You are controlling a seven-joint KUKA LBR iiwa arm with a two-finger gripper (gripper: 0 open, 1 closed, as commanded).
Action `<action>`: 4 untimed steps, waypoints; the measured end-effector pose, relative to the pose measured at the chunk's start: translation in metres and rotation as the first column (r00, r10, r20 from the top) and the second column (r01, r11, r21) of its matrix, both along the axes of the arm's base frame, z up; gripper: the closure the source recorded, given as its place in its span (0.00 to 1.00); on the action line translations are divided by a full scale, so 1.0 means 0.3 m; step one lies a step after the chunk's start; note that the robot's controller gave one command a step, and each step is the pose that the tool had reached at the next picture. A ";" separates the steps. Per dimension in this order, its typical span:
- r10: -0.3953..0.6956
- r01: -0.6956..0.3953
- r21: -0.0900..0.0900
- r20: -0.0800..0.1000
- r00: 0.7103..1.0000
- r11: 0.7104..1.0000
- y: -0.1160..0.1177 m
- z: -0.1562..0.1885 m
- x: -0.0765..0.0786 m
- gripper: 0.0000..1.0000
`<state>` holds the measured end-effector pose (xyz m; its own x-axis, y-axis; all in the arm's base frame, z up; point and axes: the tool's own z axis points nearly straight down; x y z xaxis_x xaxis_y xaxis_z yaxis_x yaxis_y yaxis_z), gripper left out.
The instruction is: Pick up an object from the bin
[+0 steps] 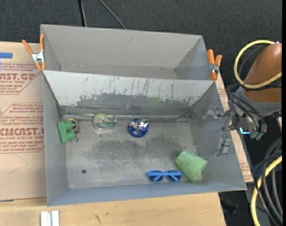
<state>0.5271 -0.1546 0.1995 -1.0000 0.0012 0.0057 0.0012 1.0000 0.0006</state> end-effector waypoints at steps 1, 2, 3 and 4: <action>0.463 -0.463 -0.001 0.005 0.887 0.887 0.059 -0.437 -0.071 0.00; 0.517 -0.517 0.004 0.008 0.856 0.856 0.340 -0.434 -0.078 0.00; 0.586 -0.586 -0.006 0.020 0.810 0.810 0.547 -0.426 -0.141 0.00; 0.580 -0.580 -0.008 0.019 0.814 0.814 0.536 -0.425 -0.139 1.00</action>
Offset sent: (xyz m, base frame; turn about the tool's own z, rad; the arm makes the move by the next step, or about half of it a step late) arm -0.0212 0.0178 -0.1295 -0.4818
